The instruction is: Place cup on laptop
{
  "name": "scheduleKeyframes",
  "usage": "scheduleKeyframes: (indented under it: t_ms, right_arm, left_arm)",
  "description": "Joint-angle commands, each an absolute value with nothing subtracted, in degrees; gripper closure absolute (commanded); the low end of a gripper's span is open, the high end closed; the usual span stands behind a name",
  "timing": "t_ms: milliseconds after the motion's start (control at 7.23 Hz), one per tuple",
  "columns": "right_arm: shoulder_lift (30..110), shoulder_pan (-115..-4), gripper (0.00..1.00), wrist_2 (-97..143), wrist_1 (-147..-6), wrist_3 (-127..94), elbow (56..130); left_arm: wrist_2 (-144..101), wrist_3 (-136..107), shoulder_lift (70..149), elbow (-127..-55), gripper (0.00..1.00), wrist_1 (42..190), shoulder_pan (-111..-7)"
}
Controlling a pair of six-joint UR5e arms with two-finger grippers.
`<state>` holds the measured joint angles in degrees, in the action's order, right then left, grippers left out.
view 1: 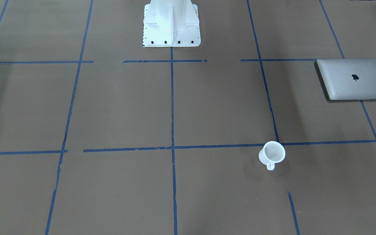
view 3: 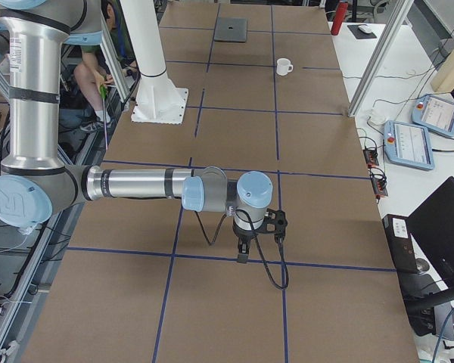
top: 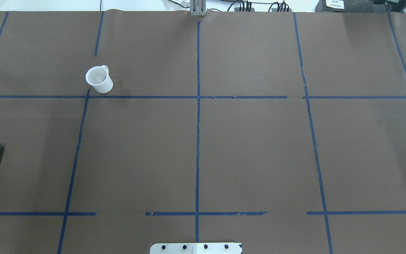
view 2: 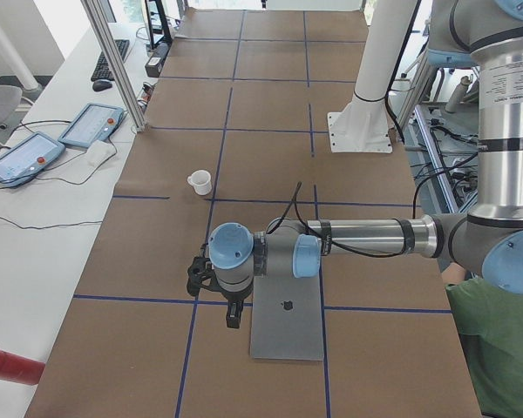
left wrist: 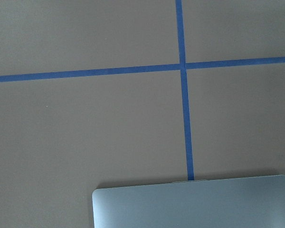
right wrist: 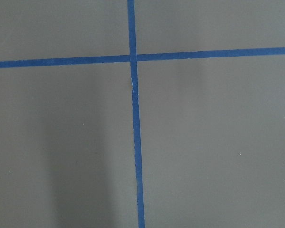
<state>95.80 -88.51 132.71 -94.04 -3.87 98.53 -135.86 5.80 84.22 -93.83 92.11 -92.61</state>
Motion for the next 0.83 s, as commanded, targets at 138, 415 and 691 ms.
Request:
scheduleKeyframes:
  t_ms: [138, 415, 691]
  right_arm:
    - [95.8, -88.5, 0.0, 132.7, -94.0, -3.9, 98.5]
    - [95.8, -88.5, 0.0, 132.7, -94.0, -3.9, 98.5]
    - [95.8, -88.5, 0.0, 132.7, -94.0, -3.9, 98.5]
  left_arm:
    - [-135.8, 5.7, 85.2, -93.3, 0.0, 92.4, -92.5]
    - [-135.9, 0.3, 90.1, -94.4, 0.0, 91.8, -91.4]
    - [-136.2, -12.0, 93.6, -100.9, 0.0, 91.7, -82.8]
